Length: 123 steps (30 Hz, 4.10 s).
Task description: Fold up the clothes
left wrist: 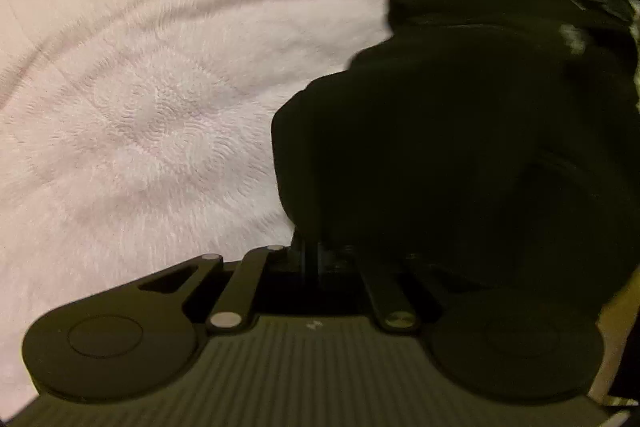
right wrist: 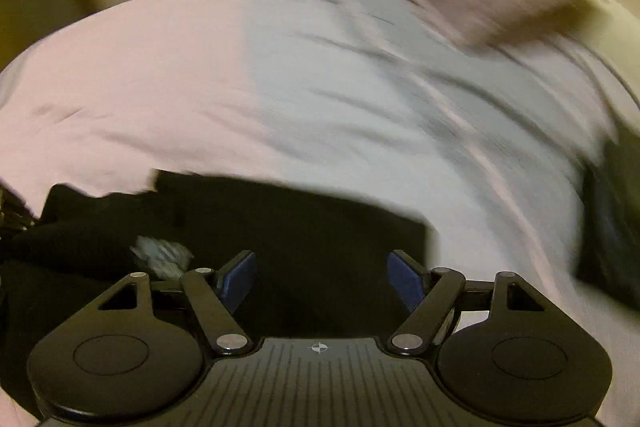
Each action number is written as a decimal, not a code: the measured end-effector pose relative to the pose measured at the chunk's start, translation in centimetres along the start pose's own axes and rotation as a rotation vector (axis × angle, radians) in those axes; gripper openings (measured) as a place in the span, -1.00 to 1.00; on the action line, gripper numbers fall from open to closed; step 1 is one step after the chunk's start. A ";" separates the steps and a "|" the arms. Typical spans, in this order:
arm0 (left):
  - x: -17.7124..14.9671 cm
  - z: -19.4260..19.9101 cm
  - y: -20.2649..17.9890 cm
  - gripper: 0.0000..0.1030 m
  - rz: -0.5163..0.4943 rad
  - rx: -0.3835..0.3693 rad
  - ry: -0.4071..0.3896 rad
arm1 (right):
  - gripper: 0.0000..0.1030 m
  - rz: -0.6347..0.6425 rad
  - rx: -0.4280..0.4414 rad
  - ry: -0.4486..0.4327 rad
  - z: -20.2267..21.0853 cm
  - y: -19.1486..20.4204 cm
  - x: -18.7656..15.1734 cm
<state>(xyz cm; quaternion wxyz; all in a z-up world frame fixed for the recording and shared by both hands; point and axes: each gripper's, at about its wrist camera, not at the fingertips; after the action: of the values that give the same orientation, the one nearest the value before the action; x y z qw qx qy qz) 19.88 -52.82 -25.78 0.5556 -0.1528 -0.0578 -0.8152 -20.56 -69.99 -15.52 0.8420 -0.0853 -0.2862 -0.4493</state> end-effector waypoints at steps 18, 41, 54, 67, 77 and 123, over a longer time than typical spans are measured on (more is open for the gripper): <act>-7.0 8.2 -4.5 -0.96 0.067 0.054 -0.174 | -0.96 0.337 -0.043 0.105 -15.0 1.7 3.7; 0.8 -2.2 3.3 -0.96 0.243 -0.198 -0.067 | 0.35 -0.102 0.493 0.609 -24.0 3.1 1.4; 0.1 16.3 2.9 -0.95 0.197 0.032 -0.543 | -0.94 0.129 0.576 -0.027 -4.9 4.4 12.8; -0.1 8.3 8.3 -0.42 0.485 0.278 -0.282 | 0.36 0.099 0.271 -0.128 -13.3 4.9 12.2; -8.3 0.9 4.3 0.03 0.514 0.183 0.022 | 0.36 -0.499 0.096 0.117 -13.3 -13.4 -0.6; -1.1 5.1 -0.8 -0.56 0.294 0.540 0.001 | -0.82 0.253 0.015 0.409 -14.3 -27.4 5.7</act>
<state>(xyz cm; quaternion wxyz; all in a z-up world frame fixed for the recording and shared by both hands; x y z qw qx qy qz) 20.46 -50.22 -21.26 0.6882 -0.0057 -0.2492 -0.6814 -34.40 -95.66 -27.20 0.9327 -0.0214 -0.1000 -0.3458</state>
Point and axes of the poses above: each gripper's, at about its wrist camera, not at the fingertips, and z roughly against the way its jaws point, y to its left, x to its top, and after that the axes turned 7 degrees about -z, right-handed
